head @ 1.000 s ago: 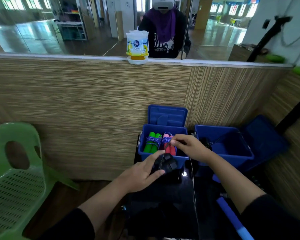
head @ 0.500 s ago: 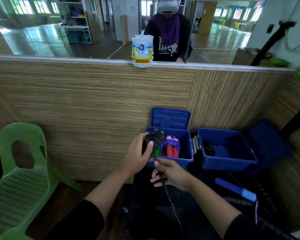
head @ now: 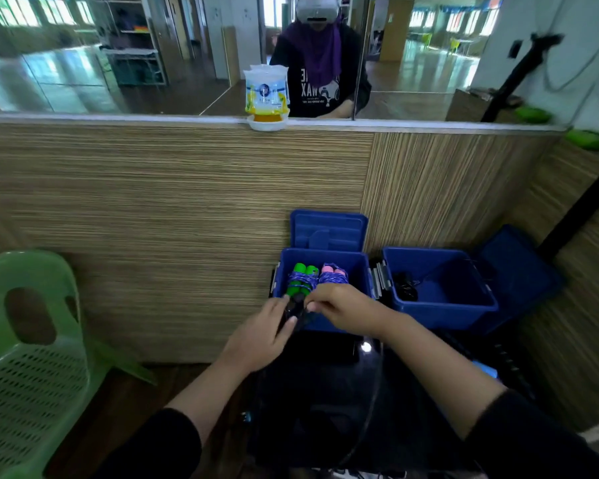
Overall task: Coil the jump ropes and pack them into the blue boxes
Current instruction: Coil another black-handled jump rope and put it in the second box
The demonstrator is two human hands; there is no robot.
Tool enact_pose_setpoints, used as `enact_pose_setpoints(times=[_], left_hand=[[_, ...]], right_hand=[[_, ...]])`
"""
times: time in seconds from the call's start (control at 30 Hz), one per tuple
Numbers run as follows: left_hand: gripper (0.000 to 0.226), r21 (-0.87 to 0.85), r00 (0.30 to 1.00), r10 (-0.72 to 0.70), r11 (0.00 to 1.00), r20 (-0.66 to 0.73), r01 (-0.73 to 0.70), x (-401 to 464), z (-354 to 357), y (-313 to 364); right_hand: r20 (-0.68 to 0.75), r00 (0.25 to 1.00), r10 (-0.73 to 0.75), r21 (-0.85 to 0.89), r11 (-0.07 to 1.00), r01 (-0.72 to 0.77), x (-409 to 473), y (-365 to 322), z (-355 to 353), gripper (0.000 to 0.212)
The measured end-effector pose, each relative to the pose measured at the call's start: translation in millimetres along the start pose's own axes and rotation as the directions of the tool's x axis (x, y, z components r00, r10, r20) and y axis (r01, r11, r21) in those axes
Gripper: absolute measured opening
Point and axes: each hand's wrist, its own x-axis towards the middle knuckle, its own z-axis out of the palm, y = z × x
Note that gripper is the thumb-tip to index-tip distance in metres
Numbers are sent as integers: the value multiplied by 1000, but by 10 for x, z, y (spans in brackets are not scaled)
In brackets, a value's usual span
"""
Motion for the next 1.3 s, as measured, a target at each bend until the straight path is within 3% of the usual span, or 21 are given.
enact_pose_setpoints(times=[0.07,0.2,0.3,0.47,0.63,0.7,0.8,0.87,0.97,1.1,1.23,1.3], left_hand=[[70,-10,994,109,994,29,-109,-42,20,104],[63,-196,990,138,970,-25,-140,-130,-66,234],[67,-223,981,190,958,22,-181,-170,-135,294],[61,-289,965,264,923,-8,-255,-248,-158,433],[48,-372,951,270,876,-149,-307,-291,-185,513],[39,-373,943,281,867,-179,-330,-263,-188,514],[29,-410,928,183,856,-325,-313,-157,-210,468],[27,-478,901,35,838,-432,-262,-71,-255,420],[29,-529,868,-137,834,-477,-160,44,-336,347],[26,-615,808,-361,788,-466,-3,188,-370,126],[22,-569,776,-434,814,-458,120,209,-335,-90],[24,-529,777,-452,829,-438,183,179,-309,-156]], right_hand=[[9,1000,-8,42,999,7,-3,62,-96,19],[-43,993,111,290,952,-94,-18,220,-214,13],[30,986,164,491,857,-158,-17,220,-264,12],[174,969,174,631,736,-245,5,231,-316,13],[233,952,201,777,550,-306,7,257,-259,23],[232,942,242,848,423,-318,4,265,-152,21],[207,931,302,911,288,-296,-22,275,37,20],[177,932,315,911,305,-276,-56,276,173,19],[185,912,367,902,304,-306,-118,249,394,26],[242,908,341,770,502,-394,-243,47,724,18],[126,907,402,691,620,-371,-293,-133,820,5],[67,932,357,553,764,-332,-295,-179,793,5]])
